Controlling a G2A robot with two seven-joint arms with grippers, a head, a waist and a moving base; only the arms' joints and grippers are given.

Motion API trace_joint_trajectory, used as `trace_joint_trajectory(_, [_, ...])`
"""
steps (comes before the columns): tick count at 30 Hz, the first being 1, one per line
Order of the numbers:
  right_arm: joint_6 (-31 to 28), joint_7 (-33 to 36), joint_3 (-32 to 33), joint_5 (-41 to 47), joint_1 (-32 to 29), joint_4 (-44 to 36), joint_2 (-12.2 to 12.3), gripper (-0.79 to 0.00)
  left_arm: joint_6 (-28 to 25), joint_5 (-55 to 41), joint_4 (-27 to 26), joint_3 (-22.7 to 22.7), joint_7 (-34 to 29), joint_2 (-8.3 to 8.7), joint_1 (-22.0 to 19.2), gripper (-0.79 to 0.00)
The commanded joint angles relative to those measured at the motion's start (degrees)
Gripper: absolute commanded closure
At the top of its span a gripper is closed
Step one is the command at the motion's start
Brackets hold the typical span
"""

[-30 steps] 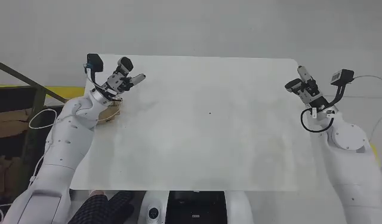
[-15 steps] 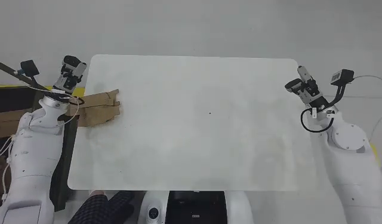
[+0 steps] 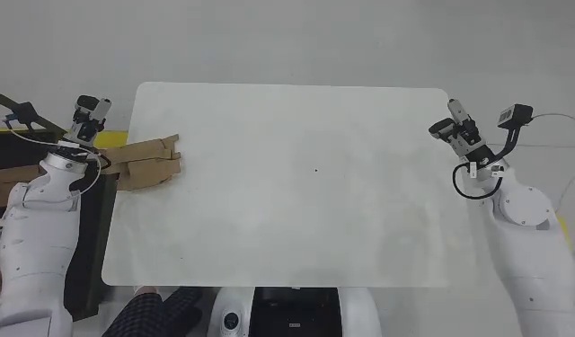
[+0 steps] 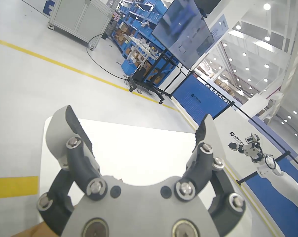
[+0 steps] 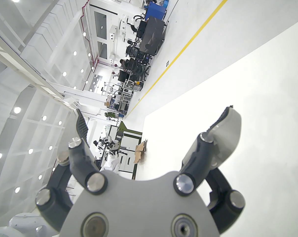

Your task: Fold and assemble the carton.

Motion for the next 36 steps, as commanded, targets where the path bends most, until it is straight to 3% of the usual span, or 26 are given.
trace_joint_trajectory(1, [0.0,0.0,0.0,0.0,0.0,0.0,0.0,-0.785,0.0,0.0,0.0,0.0,0.0,0.00,0.0,-0.785])
trace_joint_trajectory(9, [0.0,0.0,0.0,0.0,0.0,0.0,0.0,-0.785,0.0,0.0,0.0,0.0,0.0,0.00,0.0,-0.785])
trace_joint_trajectory(11, [0.0,0.0,0.0,0.0,0.0,0.0,0.0,-0.785,2.0,-0.7,0.1,-0.2,0.0,-0.05,0.7,-0.785])
trace_joint_trajectory(16, [0.0,0.0,0.0,0.0,0.0,0.0,0.0,-0.785,4.6,-2.8,1.4,-4.4,-3.5,0.97,3.2,-0.785])
trace_joint_trajectory(20, [0.0,0.0,0.0,0.0,0.0,0.0,0.0,-0.785,5.5,-8.2,4.0,-8.3,-8.1,1.88,5.1,-0.785])
trace_joint_trajectory(28, [0.0,0.0,0.0,0.0,0.0,0.0,0.0,-0.785,7.3,-26.0,7.3,-15.1,-25.3,3.78,8.6,-0.785])
trace_joint_trajectory(33, [0.0,0.0,0.0,0.0,0.0,0.0,0.0,-0.785,8.3,-33.0,9.8,-15.6,-32.2,3.95,9.2,-0.785])
trace_joint_trajectory(36, [0.0,0.0,0.0,0.0,0.0,0.0,0.0,-0.785,8.3,-33.0,9.8,-15.6,-32.2,3.95,9.2,-0.785])
